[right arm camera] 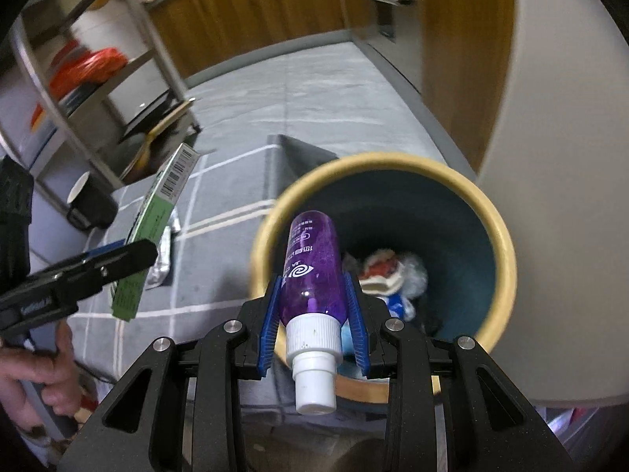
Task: Collect trash
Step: 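Carry the medicine box and purple bottle over the bin with both grippers, then open both grippers over the bin to drop the box and bottle, then move both open grippers back over the foil pack and sachet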
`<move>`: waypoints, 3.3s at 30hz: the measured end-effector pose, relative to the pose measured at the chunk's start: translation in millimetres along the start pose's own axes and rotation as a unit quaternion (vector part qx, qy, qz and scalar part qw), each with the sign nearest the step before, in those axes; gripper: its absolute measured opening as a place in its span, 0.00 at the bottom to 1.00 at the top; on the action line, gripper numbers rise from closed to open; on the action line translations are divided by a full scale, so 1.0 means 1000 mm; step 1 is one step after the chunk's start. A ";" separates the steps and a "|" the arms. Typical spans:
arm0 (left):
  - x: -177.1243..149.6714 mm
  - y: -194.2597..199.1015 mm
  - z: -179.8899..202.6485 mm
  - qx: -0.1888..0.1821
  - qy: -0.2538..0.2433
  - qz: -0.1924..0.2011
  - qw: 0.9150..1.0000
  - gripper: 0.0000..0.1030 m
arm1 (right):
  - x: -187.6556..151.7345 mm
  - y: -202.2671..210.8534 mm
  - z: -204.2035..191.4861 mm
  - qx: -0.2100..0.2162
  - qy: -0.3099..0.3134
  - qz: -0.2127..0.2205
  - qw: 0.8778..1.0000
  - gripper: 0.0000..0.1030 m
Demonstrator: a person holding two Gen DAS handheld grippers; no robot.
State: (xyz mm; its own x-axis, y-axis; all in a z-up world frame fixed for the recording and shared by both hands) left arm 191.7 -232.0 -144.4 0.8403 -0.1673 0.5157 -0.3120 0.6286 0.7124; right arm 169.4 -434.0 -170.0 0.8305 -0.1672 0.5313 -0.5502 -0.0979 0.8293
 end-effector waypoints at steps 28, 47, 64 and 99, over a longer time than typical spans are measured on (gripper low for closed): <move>-0.009 -0.097 0.055 -0.024 -0.013 -0.067 0.997 0.69 | -0.015 -0.036 0.065 -0.011 -0.117 -0.048 0.992 0.33; 0.008 -0.047 0.032 0.013 -0.019 -0.017 1.000 0.84 | 0.002 -0.020 0.050 -0.002 -0.108 -0.007 0.994 0.78; -0.008 0.016 -0.092 0.148 0.031 0.011 0.988 0.93 | 0.008 -0.016 0.019 0.005 -0.087 -0.005 0.996 0.92; -0.049 0.017 -0.212 0.236 0.104 -0.014 0.966 0.59 | 0.022 -0.041 -0.123 0.057 0.019 -0.020 0.998 0.93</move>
State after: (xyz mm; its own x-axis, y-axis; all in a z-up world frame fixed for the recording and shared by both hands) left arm 239.3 -52.5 -258.6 0.9065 0.0076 0.4222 -0.4149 0.2017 0.8872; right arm 220.7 -313.4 -170.9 0.8532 -0.1230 0.5070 -0.5216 -0.2146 0.8258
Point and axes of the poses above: each gripper's, at about its wrist camera, not at the fingertips, and y roughly against the way its jaws point, z to its right, x to its top, the point moved 10 cm from there along -y, roughly the way its jaws point, and after that the axes turned 6 degrees about -x, right-handed, at the moved point
